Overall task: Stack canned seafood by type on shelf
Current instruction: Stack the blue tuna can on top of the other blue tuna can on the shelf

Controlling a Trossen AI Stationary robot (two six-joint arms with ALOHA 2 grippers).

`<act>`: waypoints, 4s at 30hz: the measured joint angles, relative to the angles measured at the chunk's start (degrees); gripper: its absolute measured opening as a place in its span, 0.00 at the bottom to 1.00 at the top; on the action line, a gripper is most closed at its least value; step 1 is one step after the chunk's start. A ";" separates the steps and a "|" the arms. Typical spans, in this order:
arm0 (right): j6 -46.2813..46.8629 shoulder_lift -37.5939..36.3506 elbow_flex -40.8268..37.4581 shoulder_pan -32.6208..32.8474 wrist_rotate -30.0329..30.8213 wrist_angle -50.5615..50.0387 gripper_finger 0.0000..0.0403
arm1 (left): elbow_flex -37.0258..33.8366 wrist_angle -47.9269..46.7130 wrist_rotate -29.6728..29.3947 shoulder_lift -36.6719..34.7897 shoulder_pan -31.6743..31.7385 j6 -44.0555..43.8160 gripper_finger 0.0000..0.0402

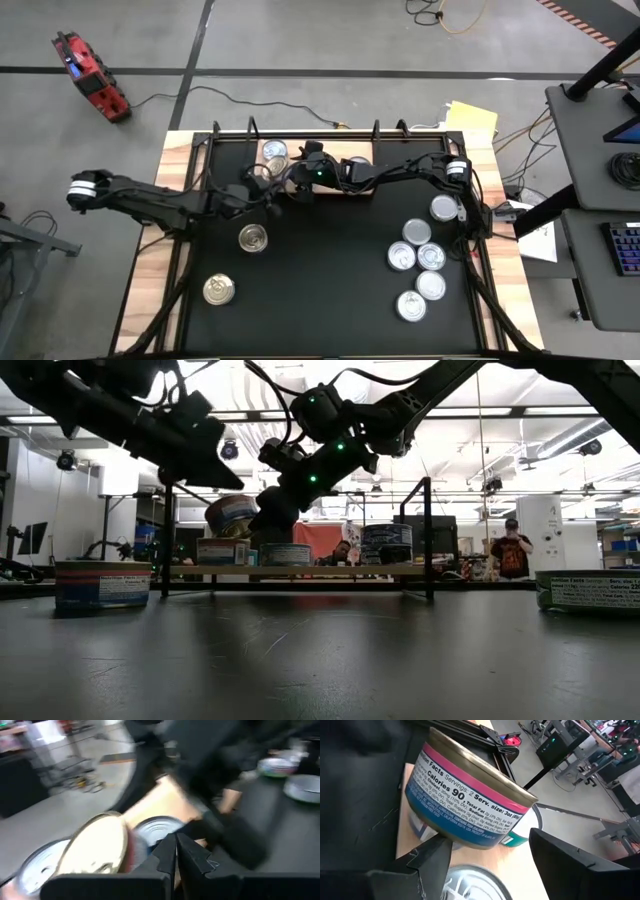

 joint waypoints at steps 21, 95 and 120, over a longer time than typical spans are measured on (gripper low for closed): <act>-0.90 0.00 0.00 0.00 0.00 -0.98 0.64 | 0.00 -2.10 -5.14 1.43 0.02 -3.12 0.00; -1.07 -0.07 0.02 -0.15 -2.73 2.54 0.59 | -0.02 -8.23 -0.38 -14.37 -1.97 -3.27 0.00; -3.46 0.02 0.02 -0.40 -4.72 6.15 0.56 | -0.02 -7.71 -0.30 -14.67 -2.01 -3.14 0.00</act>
